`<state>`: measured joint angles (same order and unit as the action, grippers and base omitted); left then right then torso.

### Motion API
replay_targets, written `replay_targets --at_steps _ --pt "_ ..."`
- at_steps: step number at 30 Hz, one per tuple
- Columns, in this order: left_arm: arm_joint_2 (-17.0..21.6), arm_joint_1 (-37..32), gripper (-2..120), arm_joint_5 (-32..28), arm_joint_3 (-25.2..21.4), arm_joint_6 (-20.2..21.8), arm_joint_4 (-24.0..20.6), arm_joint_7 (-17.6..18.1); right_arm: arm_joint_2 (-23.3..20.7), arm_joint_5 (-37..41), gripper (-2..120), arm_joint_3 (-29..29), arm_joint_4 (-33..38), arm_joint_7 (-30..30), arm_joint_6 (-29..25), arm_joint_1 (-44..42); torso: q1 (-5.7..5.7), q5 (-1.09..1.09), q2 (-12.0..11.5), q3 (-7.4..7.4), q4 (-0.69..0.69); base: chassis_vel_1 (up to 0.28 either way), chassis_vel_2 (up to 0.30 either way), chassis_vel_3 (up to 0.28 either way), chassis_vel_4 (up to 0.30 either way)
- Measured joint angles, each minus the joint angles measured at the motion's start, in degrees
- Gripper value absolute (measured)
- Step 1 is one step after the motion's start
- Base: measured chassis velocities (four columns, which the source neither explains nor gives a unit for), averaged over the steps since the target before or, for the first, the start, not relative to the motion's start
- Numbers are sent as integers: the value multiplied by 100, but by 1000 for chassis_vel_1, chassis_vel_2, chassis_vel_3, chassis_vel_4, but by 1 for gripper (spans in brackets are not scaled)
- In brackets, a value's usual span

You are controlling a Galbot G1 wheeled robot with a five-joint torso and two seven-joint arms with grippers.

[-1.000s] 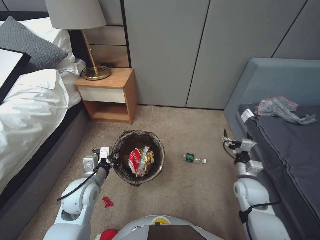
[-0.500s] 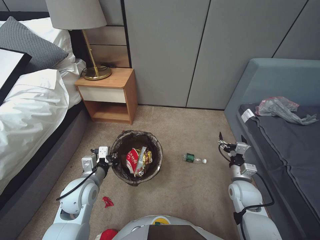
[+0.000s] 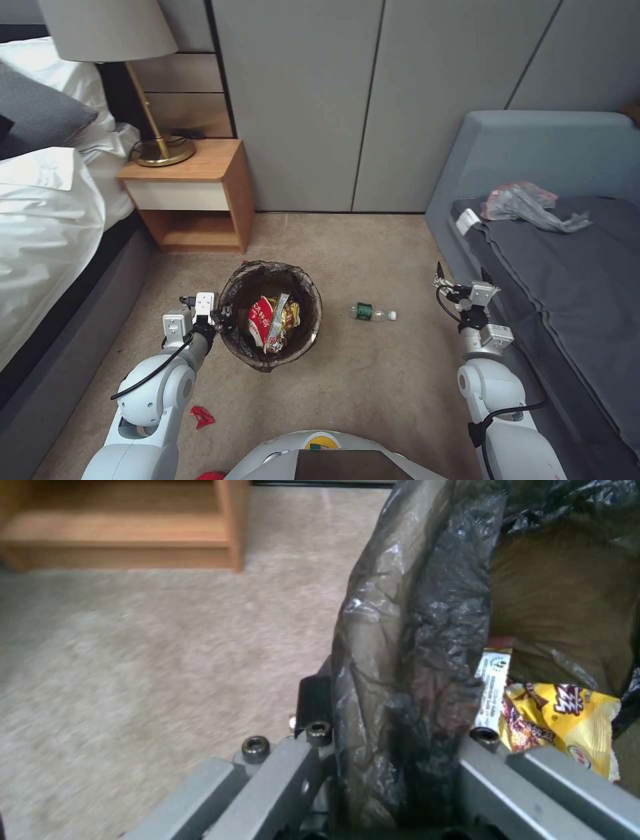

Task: Pick up the trash bin, then pick up the garbage from the floor and place it into the trash bin.

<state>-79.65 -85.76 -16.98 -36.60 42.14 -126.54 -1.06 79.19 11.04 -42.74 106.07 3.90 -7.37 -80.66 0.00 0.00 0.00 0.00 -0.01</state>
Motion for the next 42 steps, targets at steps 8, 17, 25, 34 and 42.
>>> replay_targets --at_steps 8,17,25,34,42 --pt "2 7 0 10 2 0 12 -3 -48 12 100 50 -16 -14 5 4 0 0 0 0 1 -93 -103 -101 -105" --pt "-1 26 0 -219 -9 -1 23 44 -79 14 100 115 -17 -94 -9 2 0 0 0 0 -2 -126 -125 -126 -124" --pt "-20 26 0 -244 -2 -27 45 62 -67 -81 100 184 -22 -163 -68 -37 0 1 0 0 5 -40 -37 -33 -37" --pt "-20 33 0 -293 -4 -30 60 89 -71 -109 100 196 -54 -166 -92 -50 0 0 0 0 1 0 0 0 0" --pt "-22 23 0 -312 15 -28 58 110 -70 -121 100 226 -54 -164 -105 -70 0 0 0 0 1 0 0 0 0"
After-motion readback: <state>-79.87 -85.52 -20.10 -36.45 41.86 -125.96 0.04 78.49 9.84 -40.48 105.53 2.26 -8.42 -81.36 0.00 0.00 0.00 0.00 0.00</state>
